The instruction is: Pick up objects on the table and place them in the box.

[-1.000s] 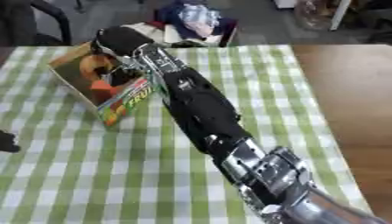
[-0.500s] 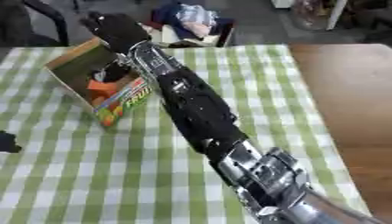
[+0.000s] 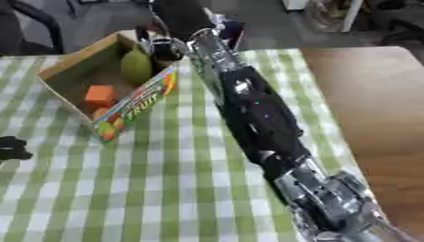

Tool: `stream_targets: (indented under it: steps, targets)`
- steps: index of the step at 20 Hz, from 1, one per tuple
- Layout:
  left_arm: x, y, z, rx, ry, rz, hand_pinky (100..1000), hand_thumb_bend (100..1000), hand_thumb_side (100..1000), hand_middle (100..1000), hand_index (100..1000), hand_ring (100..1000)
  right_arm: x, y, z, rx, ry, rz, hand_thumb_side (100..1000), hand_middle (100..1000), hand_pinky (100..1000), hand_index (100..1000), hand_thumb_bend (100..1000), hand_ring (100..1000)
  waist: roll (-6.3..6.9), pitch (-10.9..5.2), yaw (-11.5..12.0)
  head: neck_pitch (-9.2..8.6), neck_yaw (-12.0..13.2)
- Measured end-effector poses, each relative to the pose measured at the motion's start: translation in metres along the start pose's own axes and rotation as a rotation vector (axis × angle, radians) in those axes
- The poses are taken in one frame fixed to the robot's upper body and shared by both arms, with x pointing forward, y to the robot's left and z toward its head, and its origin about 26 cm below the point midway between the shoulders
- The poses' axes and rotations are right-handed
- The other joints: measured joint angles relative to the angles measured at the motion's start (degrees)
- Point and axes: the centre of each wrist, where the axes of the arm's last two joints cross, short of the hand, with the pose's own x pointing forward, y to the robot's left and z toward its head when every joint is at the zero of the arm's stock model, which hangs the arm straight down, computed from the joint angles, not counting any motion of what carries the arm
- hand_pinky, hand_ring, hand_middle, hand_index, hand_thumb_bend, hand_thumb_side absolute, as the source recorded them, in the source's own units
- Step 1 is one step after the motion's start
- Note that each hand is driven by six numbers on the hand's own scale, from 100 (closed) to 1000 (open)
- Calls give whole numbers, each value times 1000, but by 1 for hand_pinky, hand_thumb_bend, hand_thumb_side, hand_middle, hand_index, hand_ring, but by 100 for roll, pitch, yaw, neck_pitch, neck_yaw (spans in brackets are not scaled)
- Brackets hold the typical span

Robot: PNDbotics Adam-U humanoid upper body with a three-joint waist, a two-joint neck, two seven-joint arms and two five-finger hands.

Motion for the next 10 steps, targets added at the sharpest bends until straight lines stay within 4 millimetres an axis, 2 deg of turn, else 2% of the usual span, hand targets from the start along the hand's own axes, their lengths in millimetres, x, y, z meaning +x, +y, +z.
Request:
stream_targets:
  steps: [2,5,10]
  targets:
    - [-1,1,2,9,8,-6,854,100,896,709,827,681,-4,-16,16,-29,27,-140,405,716,616,832,100,670,5,0,-80,4,59]
    - [-2,2,3,21,15,-12,855,100,897,710,827,682,-6,-31,42,-67,54,-315,432,710,608,832,100,663,34,0,-183,22,136]
    - [-3,4,6,37,25,-19,855,100,898,711,827,682,-11,-37,87,-130,112,-500,492,701,592,836,100,651,54,0,-300,87,216]
